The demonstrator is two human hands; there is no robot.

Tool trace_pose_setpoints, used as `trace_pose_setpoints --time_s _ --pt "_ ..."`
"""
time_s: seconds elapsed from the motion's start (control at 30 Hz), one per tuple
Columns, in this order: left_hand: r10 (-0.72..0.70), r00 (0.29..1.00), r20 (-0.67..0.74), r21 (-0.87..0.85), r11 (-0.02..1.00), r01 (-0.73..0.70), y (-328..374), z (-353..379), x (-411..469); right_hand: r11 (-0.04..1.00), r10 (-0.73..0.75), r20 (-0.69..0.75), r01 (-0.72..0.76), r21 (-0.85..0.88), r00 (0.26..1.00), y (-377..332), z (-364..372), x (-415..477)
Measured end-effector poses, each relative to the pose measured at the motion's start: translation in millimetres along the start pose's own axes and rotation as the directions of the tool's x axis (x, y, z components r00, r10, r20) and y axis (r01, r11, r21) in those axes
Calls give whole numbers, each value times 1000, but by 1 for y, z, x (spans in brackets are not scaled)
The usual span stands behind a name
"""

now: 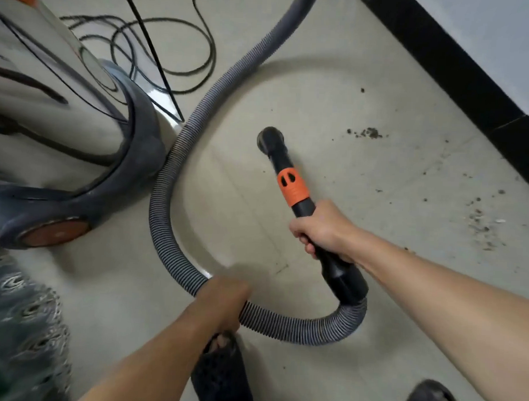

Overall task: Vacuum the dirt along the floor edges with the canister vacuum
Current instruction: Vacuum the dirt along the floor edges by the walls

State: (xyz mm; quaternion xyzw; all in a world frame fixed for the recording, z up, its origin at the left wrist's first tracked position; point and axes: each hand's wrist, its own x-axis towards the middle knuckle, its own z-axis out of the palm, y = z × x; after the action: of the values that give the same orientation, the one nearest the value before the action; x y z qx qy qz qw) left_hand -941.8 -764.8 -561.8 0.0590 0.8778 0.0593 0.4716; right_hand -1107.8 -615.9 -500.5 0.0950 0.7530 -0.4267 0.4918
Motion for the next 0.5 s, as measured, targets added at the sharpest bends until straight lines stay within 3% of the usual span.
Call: trace_pose_setpoints --time_s 0.13,0.27,0.5 --pt "18 1000 22 13 1000 -18 -8 33 30 980 -63 45 71 -185 997 45 36 4" --pt "85 996 11 7 996 -85 -10 30 56 941 -140 -27 125 -314 990 37 28 52" --pt "158 941 -300 70 987 -143 -27 -15 82 940 -284 -179 237 -244 942 -34 -31 127"
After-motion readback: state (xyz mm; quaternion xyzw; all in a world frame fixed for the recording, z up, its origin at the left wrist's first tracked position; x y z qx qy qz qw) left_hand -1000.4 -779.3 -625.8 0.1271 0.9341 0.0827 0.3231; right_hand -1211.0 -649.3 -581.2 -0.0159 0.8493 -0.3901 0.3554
